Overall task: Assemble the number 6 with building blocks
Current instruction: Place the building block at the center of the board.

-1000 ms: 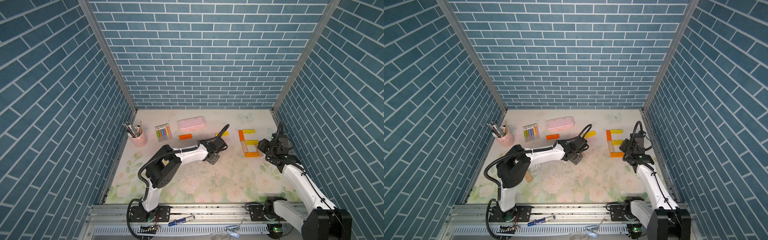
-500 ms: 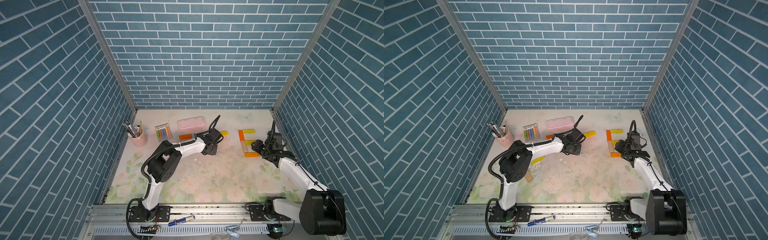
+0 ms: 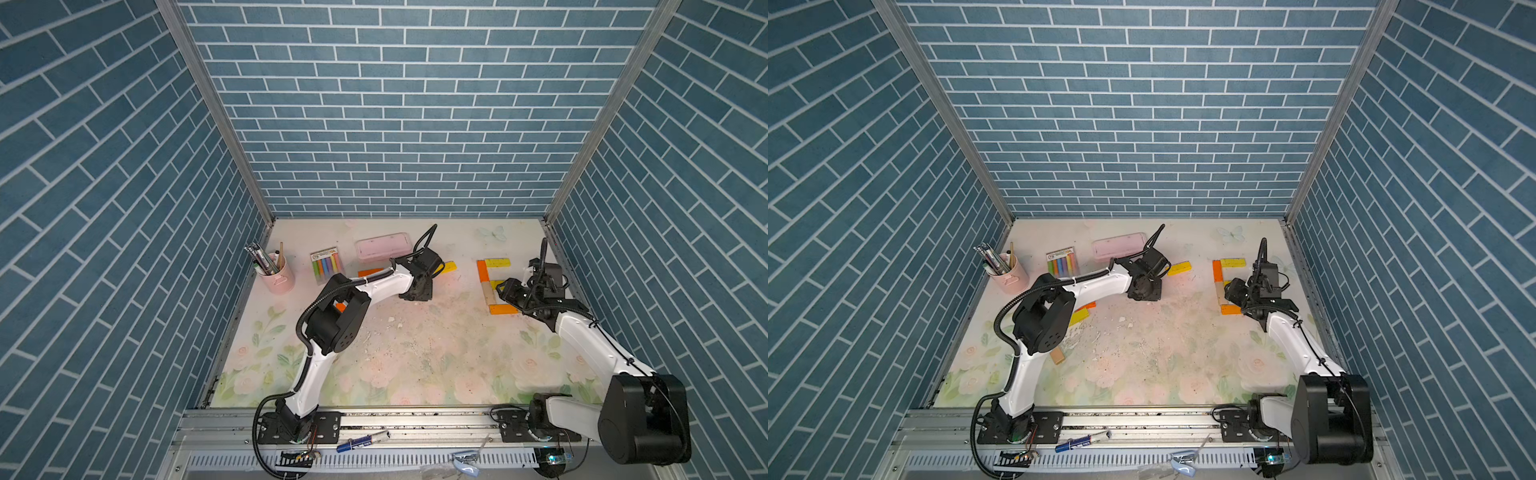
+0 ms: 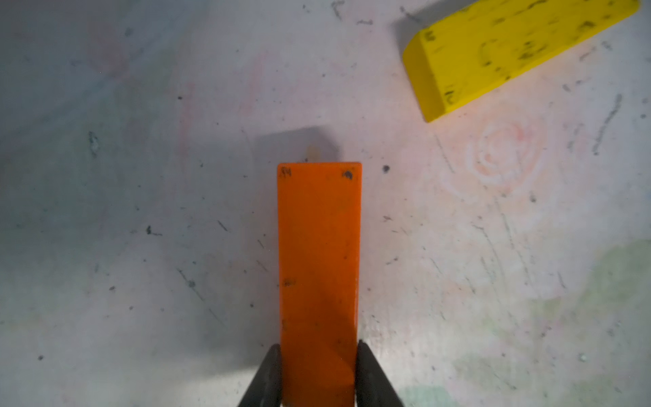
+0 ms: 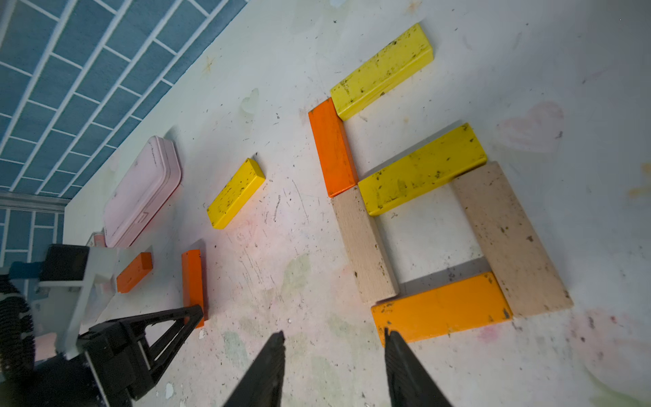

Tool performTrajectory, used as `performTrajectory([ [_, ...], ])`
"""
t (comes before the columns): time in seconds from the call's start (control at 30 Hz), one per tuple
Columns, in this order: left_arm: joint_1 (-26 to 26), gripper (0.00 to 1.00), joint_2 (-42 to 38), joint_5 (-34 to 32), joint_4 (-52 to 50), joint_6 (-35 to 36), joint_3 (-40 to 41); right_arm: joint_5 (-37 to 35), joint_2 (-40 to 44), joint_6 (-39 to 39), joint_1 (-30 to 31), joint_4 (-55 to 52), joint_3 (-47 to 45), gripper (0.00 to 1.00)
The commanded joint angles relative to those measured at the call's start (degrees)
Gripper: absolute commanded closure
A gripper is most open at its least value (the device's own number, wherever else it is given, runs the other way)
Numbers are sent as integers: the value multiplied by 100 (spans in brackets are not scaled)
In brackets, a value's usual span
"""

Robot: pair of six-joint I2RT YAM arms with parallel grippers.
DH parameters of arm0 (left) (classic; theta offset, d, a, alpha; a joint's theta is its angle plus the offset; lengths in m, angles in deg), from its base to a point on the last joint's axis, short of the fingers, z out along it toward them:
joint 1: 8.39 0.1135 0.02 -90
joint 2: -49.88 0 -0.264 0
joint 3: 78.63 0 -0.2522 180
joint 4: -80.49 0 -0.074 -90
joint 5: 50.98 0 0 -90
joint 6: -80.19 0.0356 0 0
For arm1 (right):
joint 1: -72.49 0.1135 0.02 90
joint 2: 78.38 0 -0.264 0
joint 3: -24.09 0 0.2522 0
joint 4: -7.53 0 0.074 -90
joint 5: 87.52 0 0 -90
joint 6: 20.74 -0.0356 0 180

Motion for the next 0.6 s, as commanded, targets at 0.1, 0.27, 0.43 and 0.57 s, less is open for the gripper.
performTrajectory([
  [0.1, 121, 52, 19, 1, -245, -48, -206, 259, -137, 333, 206, -199, 415, 53],
  [0.27, 147, 30, -423, 139, -273, 160, -114, 173, -120, 453, 374, -178, 589, 52],
  [0.43, 272, 22, -1155, 387, -132, 416, 272, 24, -616, 660, 585, -223, 1129, 51],
  [0.57, 506, 16, -1953, 545, 100, 567, 886, -252, -1076, 878, 749, -145, 1503, 49],
])
